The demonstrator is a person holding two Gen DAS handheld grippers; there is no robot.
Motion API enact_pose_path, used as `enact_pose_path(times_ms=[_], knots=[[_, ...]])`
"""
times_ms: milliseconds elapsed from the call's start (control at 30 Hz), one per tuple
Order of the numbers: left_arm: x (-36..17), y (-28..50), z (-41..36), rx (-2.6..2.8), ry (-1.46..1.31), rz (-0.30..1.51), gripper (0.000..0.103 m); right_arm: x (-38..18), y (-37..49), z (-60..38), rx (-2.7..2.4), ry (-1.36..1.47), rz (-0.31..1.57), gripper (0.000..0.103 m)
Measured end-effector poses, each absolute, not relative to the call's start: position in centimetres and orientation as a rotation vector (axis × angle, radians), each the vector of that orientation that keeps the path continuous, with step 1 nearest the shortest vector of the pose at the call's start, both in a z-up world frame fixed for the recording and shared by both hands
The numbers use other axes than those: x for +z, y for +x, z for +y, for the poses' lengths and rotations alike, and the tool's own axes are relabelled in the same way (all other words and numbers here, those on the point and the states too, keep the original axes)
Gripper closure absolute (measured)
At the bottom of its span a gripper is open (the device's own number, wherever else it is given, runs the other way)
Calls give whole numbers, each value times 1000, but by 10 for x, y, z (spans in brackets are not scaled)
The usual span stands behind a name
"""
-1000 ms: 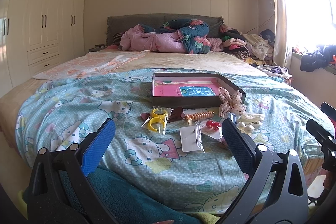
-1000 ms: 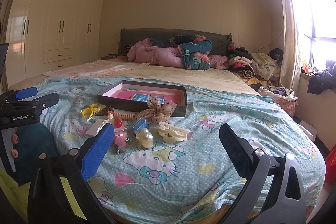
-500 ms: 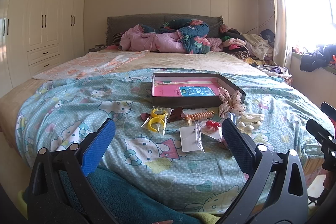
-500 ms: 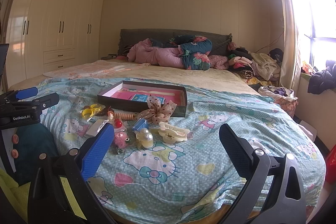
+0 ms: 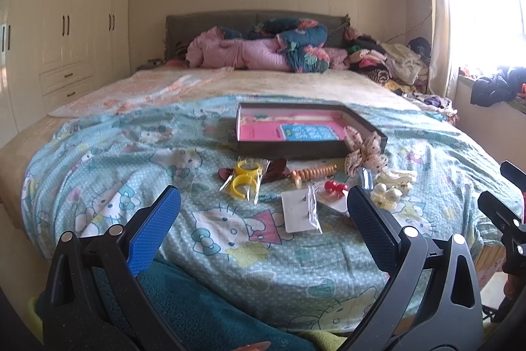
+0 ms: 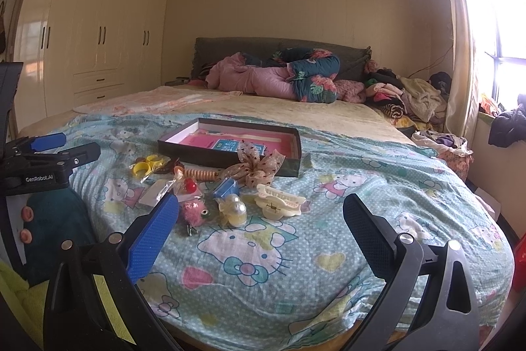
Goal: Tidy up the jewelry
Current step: 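Grasp the clear pearl earring pack with the right tool while the left tool grasps the white earring card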
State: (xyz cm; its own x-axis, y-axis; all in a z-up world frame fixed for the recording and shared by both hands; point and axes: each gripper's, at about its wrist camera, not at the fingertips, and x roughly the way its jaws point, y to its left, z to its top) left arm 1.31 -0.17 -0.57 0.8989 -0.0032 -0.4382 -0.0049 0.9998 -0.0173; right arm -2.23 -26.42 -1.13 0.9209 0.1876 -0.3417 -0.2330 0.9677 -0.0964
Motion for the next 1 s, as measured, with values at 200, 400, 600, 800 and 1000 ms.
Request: enact_pose_path(times_ms=[200,400,600,800,1000], knots=[[-12,28,7,-9,-45,523,10,-16,-10,-255,261,-160,371,6],[-19,46,11,-21,-51,600,10,-19,7,-247,292,-168,397,6],[-20,63,7,-31,-44,633,10,-22,27,-244,315,-171,428,6],[-22,80,-1,-67,-39,661,10,-21,42,-244,327,-165,435,6],[-28,102,-13,-104,-40,719,10,-22,56,-246,341,-161,464,6]])
